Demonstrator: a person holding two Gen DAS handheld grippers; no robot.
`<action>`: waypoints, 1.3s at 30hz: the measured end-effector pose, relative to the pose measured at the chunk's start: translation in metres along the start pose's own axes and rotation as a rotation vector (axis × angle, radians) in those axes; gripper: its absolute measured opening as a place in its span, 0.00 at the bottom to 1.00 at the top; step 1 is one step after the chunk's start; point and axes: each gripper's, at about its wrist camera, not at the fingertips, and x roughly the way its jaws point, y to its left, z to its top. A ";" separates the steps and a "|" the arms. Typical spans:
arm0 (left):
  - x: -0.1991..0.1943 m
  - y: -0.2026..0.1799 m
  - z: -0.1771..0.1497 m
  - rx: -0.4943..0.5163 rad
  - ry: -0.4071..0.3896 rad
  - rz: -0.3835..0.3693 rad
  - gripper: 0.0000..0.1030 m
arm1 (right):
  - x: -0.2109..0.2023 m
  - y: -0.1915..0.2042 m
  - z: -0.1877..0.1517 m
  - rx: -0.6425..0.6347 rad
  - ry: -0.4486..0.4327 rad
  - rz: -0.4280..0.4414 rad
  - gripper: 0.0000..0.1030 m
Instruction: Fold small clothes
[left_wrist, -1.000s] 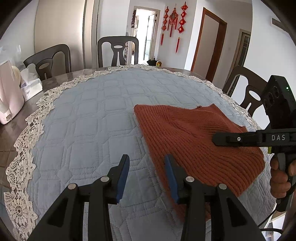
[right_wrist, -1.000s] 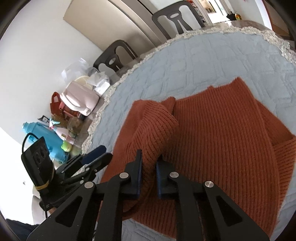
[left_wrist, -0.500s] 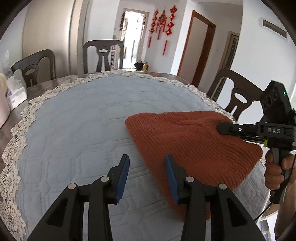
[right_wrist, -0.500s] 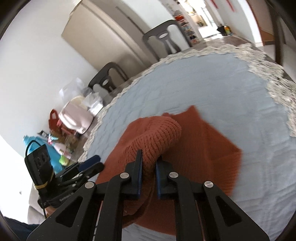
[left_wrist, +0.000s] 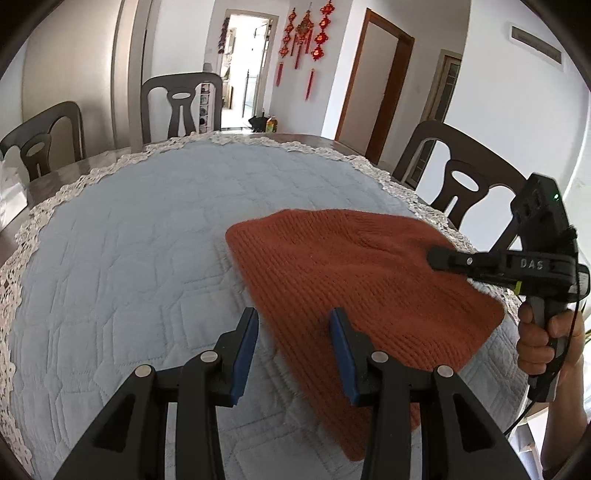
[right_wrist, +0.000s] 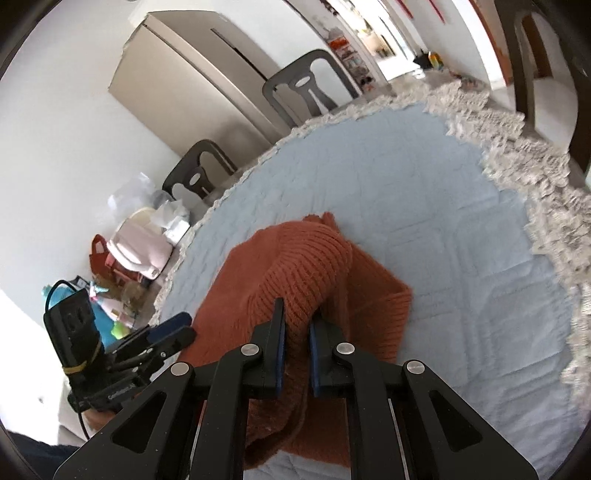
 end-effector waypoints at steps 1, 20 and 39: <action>0.001 -0.003 0.000 0.006 0.000 -0.007 0.42 | 0.001 -0.006 -0.002 0.012 0.006 -0.009 0.10; -0.022 -0.018 -0.018 0.028 -0.012 -0.129 0.42 | -0.028 0.048 -0.038 -0.230 -0.024 -0.099 0.12; 0.013 -0.009 0.020 0.026 -0.014 -0.079 0.42 | 0.015 0.035 0.006 -0.265 -0.027 -0.272 0.03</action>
